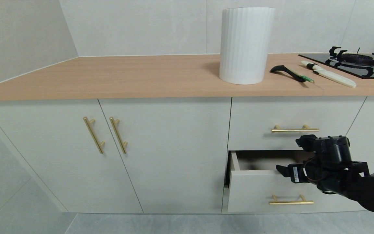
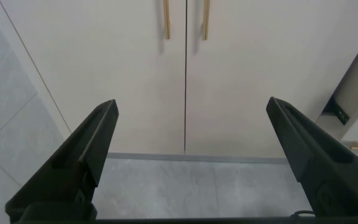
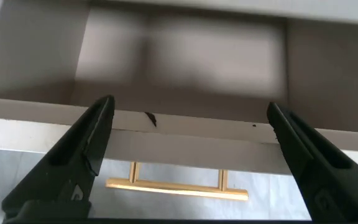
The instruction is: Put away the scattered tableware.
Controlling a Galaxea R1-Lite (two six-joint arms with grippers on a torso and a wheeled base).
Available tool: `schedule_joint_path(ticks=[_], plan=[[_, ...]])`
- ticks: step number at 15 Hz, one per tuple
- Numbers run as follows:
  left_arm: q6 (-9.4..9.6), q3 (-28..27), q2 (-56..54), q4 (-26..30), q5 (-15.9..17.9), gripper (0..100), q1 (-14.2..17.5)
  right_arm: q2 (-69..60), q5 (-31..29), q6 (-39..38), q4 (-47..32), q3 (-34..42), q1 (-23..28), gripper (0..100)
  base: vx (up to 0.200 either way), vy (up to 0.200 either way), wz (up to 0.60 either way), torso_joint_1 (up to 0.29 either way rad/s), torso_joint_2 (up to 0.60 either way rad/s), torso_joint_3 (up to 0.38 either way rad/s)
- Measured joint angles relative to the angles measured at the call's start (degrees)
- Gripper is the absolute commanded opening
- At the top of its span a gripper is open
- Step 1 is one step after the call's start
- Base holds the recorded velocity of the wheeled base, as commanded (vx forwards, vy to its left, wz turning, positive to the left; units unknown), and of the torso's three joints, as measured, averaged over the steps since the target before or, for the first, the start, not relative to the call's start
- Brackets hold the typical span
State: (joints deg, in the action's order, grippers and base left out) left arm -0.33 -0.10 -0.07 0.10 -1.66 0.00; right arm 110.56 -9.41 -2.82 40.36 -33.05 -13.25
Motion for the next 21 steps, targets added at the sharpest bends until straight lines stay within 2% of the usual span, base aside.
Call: schedule_joint_path(ticks=[4, 11, 14, 18, 21], plan=[[0.01, 0.0, 0.0, 0.0, 0.0, 100, 0.0, -7.6, 3.5, 0.3, -15.7, -1.1, 0.0, 100, 0.0, 0.0, 0.0, 0.0, 0.0, 0.0], [0.01, 0.0, 0.0, 0.0, 0.0, 100, 0.0, -9.9, 3.6, 0.3, -17.4, -2.4, -0.1, 100, 0.0, 0.0, 0.0, 0.0, 0.0, 0.0], [0.0, 0.0, 0.0, 0.0, 0.0, 100, 0.0, -9.9, 3.7, 0.3, -28.0, -3.8, -0.2, 100, 0.0, 0.0, 0.0, 0.0, 0.0, 0.0], [0.0, 0.0, 0.0, 0.0, 0.0, 100, 0.0, -10.1, 3.9, 0.9, -33.4, -5.3, -0.2, 100, 0.0, 0.0, 0.0, 0.0, 0.0, 0.0], [0.0, 0.0, 0.1, 0.0, 0.0, 100, 0.0, -10.8, 4.0, 0.9, -42.6, -8.0, -0.1, 100, 0.0, 0.0, 0.0, 0.0, 0.0, 0.0]])
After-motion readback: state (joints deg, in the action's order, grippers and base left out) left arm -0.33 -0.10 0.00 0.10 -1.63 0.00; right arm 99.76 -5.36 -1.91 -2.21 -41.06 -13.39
